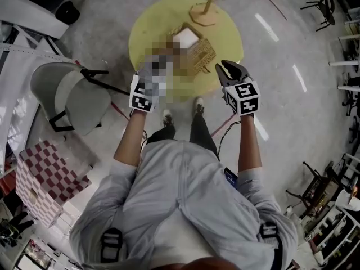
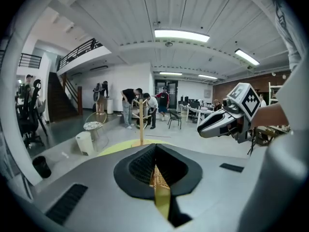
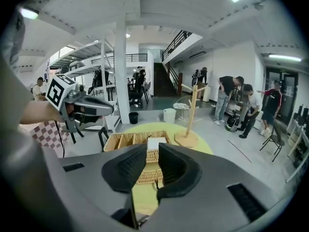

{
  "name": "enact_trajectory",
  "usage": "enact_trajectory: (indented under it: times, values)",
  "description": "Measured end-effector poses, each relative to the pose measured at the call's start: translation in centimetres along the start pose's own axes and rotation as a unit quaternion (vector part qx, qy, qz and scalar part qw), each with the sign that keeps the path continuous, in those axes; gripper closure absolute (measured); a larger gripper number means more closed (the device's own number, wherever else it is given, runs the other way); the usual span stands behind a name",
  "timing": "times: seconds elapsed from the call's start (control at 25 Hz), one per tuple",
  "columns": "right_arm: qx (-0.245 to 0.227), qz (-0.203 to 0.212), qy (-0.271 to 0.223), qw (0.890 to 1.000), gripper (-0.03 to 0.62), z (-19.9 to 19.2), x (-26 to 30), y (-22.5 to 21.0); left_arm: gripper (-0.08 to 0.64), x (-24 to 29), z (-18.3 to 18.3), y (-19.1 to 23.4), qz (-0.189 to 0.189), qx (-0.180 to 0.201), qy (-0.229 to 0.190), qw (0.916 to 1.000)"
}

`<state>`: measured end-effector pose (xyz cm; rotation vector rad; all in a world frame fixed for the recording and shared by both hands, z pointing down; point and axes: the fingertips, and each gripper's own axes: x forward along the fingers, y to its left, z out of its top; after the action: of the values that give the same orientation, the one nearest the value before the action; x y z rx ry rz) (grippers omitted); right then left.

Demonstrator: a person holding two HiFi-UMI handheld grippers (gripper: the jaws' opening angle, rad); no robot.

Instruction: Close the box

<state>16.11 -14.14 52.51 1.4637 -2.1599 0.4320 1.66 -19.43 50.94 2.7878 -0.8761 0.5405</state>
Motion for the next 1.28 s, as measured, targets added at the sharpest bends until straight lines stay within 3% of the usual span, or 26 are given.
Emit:
enact_trajectory:
  times: [0.44,0.88,1.12,1.28]
  values:
    - [-0.037,0.073,0.097,0.992,0.471,-9.1,7.0,-3.6,0.532,4.7,-6.6,-0.4,0.044,-0.063,0.071,0.9945]
    - [-0.079,0.162,0.188,0.965,0.454,-17.7,11.9,-1.6,0.532,6.3,-11.7,0.7,0.094,-0.093,0.124,0.9835]
    - [-0.11,0.18,0.219,0.953,0.454,-20.4,13.4,-0.8,0.532,6.1,-13.4,0.1,0.103,-0.106,0.137,0.9795]
    - [-0.108,0.17,0.222,0.954,0.494,-21.0,14.0,-0.9,0.532,5.8,-13.9,0.2,0.106,-0.105,0.141,0.9786]
